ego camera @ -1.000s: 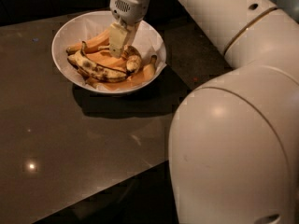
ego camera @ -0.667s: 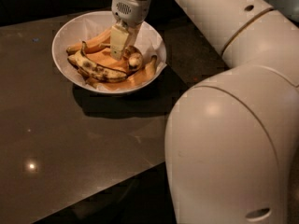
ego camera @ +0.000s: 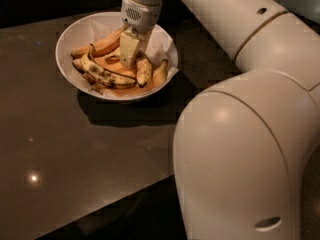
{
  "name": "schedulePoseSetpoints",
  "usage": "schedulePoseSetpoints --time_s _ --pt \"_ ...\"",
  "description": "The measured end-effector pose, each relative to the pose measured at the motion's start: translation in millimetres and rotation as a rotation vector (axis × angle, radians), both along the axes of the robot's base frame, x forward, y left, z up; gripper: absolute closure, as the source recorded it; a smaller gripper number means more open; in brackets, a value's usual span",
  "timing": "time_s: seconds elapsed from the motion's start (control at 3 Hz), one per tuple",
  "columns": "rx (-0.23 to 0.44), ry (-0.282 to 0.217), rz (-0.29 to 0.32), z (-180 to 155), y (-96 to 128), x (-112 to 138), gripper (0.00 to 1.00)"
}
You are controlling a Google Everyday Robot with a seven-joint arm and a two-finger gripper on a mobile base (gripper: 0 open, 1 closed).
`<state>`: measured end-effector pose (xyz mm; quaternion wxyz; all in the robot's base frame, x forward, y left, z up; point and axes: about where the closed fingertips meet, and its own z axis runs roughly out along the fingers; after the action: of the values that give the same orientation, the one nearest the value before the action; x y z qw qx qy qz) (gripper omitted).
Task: Pick banana from white bowl
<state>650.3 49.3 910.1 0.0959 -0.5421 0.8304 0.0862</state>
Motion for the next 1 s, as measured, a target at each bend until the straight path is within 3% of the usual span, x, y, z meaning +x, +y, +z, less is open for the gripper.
schedulePoseSetpoints --time_s 0.67,1.0 --pt "-0.004 -0.02 0.0 -3.2 -1.5 1.0 0.85" --pt "-0.003 -0.02 0.0 -3.1 -1.5 1.0 1.0"
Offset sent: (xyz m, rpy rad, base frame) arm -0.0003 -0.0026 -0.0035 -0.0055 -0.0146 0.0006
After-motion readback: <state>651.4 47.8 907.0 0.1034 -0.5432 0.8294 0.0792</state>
